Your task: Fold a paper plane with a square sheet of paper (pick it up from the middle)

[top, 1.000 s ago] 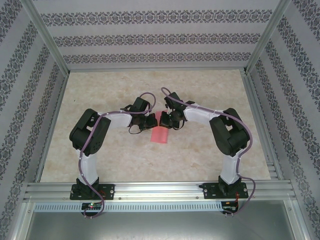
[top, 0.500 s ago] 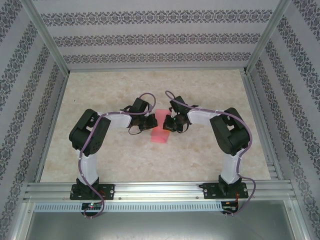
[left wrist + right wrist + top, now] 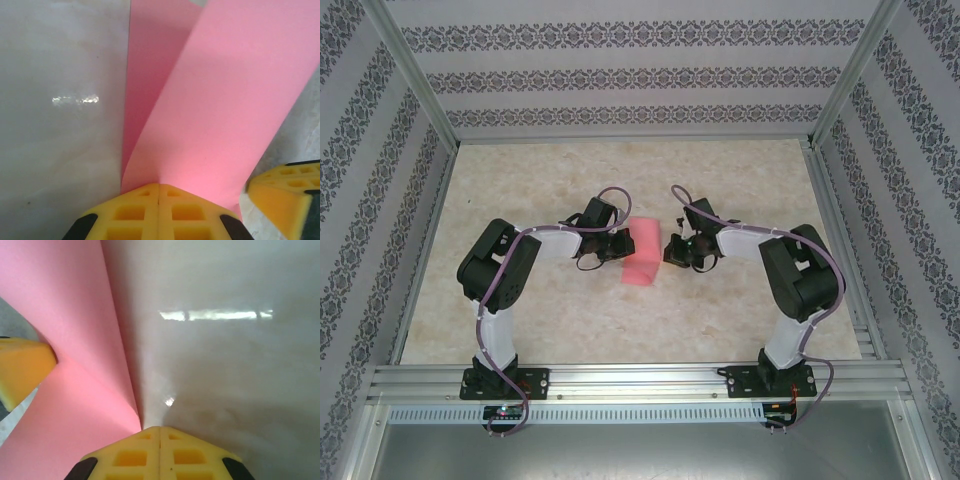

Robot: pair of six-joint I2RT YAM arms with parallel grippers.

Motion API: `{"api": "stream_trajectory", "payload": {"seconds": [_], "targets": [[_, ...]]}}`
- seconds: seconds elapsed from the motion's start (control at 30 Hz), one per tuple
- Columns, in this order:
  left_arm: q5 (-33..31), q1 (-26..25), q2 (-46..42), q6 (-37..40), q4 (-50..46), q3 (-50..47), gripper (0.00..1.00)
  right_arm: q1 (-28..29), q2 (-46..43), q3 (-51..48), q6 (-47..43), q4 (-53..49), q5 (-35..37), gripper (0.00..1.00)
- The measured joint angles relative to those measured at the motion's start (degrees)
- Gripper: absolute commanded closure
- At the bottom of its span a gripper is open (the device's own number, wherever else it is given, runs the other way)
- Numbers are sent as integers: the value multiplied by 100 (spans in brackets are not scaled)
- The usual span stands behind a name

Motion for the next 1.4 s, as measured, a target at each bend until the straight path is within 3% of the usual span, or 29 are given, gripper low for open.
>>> {"api": "stream_trajectory", "payload": {"seconds": [0.23,0.67,0.93,1.17,1.4], "targets": [[2,0,0,11,-2,4,98,212,-446,323,9,179,-7,94],[4,0,13,24,-35,28,98,378,754,603,98,898,-188,96],[20,-2,46,26,-26,46,99,-13,723,155,175,1475,-391,96],[44,0,52,24,-9,44,99,-463,214,48,92,1088,20,96],[46,0,52,26,-9,46,98,-11,24,603,90,979,72,96]]}}
